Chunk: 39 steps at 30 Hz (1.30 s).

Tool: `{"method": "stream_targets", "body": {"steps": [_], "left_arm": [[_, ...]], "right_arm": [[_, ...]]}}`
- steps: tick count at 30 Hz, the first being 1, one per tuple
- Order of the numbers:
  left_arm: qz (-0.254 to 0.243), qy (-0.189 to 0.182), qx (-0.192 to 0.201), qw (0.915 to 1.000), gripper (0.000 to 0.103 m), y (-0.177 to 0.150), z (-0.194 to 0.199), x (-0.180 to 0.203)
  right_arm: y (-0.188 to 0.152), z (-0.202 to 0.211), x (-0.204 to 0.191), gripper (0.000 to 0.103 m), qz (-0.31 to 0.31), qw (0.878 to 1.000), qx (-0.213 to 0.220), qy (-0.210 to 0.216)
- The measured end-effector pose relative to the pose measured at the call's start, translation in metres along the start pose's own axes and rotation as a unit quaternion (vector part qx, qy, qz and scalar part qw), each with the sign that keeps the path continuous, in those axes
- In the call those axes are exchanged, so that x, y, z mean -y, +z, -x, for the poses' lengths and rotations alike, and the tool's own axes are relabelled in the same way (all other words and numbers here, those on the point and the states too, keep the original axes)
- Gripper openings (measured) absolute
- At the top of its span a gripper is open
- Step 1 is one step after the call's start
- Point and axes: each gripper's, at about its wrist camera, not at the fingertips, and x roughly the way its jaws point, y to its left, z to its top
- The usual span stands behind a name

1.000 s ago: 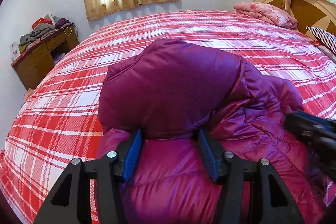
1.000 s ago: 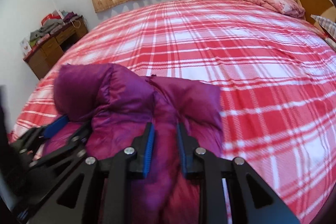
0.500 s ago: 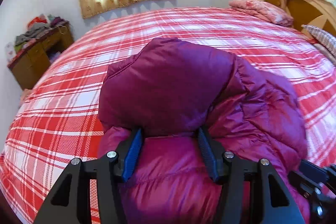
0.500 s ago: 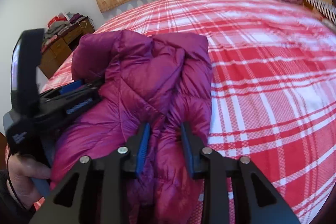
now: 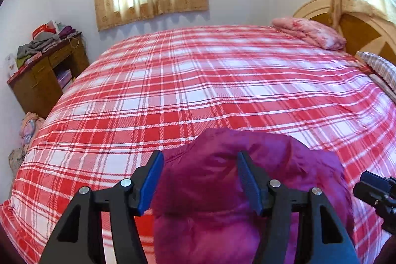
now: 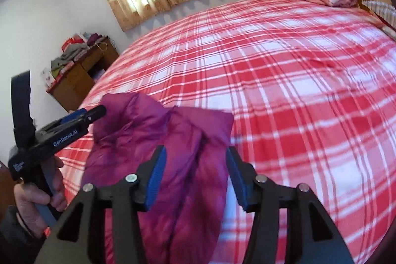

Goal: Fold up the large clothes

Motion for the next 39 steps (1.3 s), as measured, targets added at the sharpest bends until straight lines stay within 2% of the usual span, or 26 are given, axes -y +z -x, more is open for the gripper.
{"method": "stream_targets", "body": {"steps": [4,7,13,21,23,26,28,30,32,37,39], "left_arm": [[-0.020,0.021,-0.017,0.9994,0.062,-0.002,-0.026,0.011],[-0.035,0.036,-0.029,0.9983,0.062,-0.009,-0.041,0.021],[-0.066,0.058,-0.041,0.9953,0.063,-0.019,-0.061,0.039],[-0.069,0.057,-0.050,0.9947,0.063,-0.022,-0.065,0.041],[-0.069,0.045,-0.054,0.9952,0.063,-0.021,-0.057,0.038],[-0.052,0.001,-0.042,0.9978,0.063,-0.021,-0.021,0.021],[-0.030,-0.007,-0.027,0.9991,0.064,-0.027,0.005,0.001],[-0.003,-0.003,-0.011,0.9999,0.070,-0.039,0.028,-0.023],[0.021,-0.014,-0.003,0.9997,0.071,-0.053,0.041,-0.041],[0.051,-0.034,-0.030,0.9977,0.071,-0.090,0.044,-0.059],[0.079,-0.060,-0.038,0.9943,0.071,-0.102,0.041,-0.063]], "right_arm": [[-0.004,-0.042,0.001,0.050,0.006,0.999,-0.035,-0.013],[-0.015,-0.056,0.008,0.050,-0.008,0.999,-0.052,-0.002],[-0.021,-0.060,0.003,0.050,0.022,0.999,-0.044,-0.010],[-0.025,-0.060,0.000,0.050,0.027,0.999,-0.031,-0.018],[-0.024,-0.059,0.001,0.050,0.028,0.999,-0.032,-0.018],[-0.025,-0.050,0.007,0.054,0.015,0.999,-0.036,-0.003],[-0.025,-0.039,0.017,0.069,-0.015,0.999,-0.039,0.009],[-0.031,-0.017,0.034,0.080,-0.060,0.997,-0.020,0.031],[-0.038,-0.002,0.044,0.081,-0.085,0.995,-0.007,0.043],[-0.060,0.012,0.069,0.081,-0.148,0.986,-0.018,0.080],[-0.060,0.014,0.072,0.081,-0.161,0.982,-0.018,0.094]]}}
